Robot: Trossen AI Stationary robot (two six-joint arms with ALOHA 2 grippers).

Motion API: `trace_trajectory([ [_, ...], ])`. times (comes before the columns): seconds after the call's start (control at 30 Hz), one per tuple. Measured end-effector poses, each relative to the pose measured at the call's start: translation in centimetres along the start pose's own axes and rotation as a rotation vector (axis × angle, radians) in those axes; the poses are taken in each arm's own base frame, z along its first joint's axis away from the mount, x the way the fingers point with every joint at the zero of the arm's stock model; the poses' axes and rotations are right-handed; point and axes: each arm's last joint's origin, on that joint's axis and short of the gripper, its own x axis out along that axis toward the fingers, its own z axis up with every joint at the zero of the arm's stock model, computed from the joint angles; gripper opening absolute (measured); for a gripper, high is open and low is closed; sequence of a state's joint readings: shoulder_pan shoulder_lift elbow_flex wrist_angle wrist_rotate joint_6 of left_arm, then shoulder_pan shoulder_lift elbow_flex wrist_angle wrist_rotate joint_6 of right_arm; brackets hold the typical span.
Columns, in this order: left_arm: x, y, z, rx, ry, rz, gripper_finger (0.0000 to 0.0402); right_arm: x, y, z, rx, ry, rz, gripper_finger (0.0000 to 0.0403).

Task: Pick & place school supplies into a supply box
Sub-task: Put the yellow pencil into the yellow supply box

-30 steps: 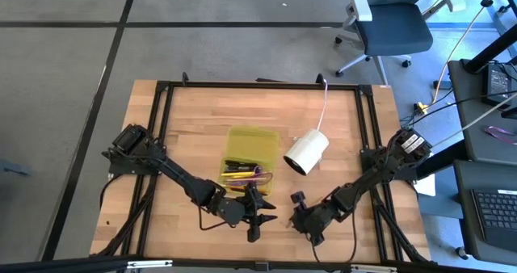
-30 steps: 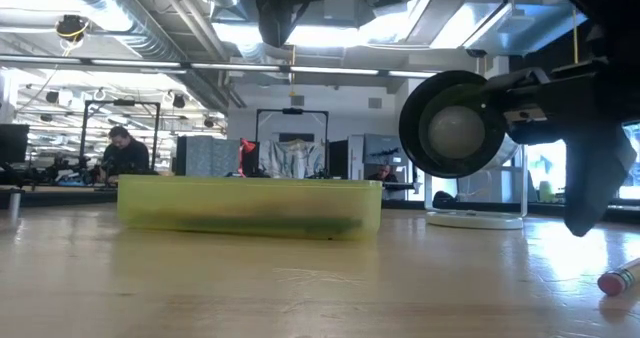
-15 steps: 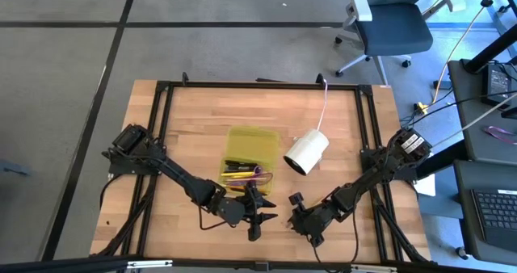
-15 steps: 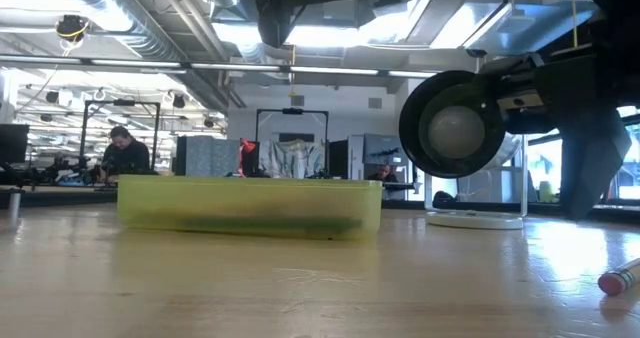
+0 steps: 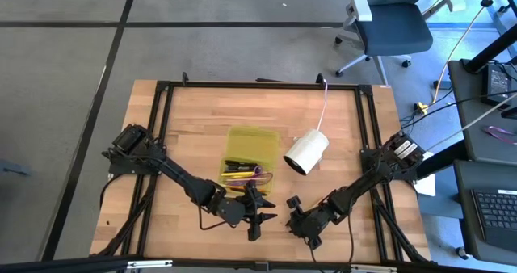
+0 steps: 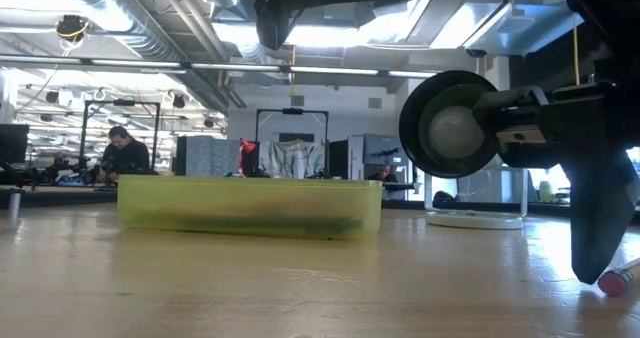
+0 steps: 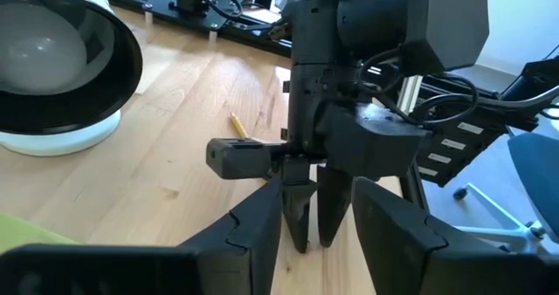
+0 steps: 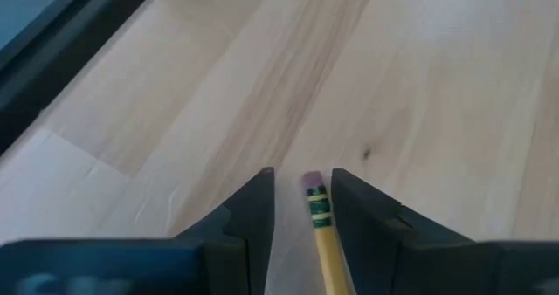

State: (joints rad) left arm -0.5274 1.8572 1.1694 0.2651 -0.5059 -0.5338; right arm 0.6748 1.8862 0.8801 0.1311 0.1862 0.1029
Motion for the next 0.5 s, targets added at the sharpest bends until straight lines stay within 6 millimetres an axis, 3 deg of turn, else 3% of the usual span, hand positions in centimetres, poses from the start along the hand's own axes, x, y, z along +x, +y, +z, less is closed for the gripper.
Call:
trace_trajectory([
  [0.17,0.0,0.01,-0.02,-0.001,0.003,0.0,0.0136,0.19,-0.31,-0.19,0.03,0.024,0.003,0.011],
  [0.5,0.0,0.03,-0.07,0.001,0.007,0.002,0.0132,0.63,-0.68,-0.63,0.033,0.058,0.026,0.0044],
])
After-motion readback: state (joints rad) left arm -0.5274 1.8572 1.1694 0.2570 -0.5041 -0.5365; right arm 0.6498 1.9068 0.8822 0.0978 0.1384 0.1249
